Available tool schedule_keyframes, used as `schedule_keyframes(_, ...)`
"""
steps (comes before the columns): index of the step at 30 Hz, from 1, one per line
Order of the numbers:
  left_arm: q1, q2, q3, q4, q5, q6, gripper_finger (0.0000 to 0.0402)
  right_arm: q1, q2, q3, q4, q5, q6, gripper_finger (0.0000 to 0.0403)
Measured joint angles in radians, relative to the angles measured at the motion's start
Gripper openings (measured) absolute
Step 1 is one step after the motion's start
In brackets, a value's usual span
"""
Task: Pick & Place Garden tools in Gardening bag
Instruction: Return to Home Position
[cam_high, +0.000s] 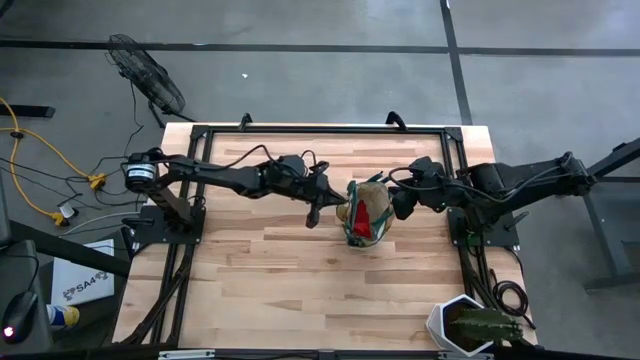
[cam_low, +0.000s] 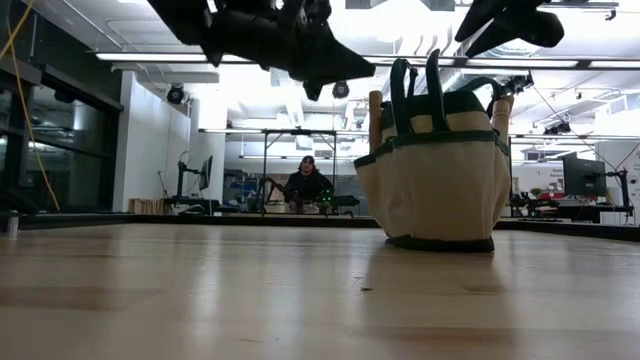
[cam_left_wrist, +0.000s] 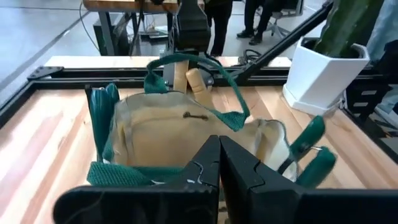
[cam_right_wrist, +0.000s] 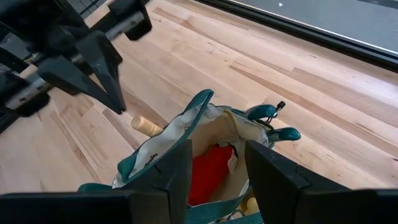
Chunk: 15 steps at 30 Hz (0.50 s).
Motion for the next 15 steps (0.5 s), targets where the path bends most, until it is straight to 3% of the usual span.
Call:
schedule_keyframes(9, 0.008, -0.102, 0.0, -0.117, -0.043, 0.026, 0.0, 0.011, 0.0, 0.0, 0.0, 0.007, -0.002, 0.014)
schedule_keyframes(15, 0.073, -0.172, 0.0, -0.248, 0.043, 0.007, 0.0, 0.086, -0.002, 0.0, -0.007, 0.151, 0.008, 0.014)
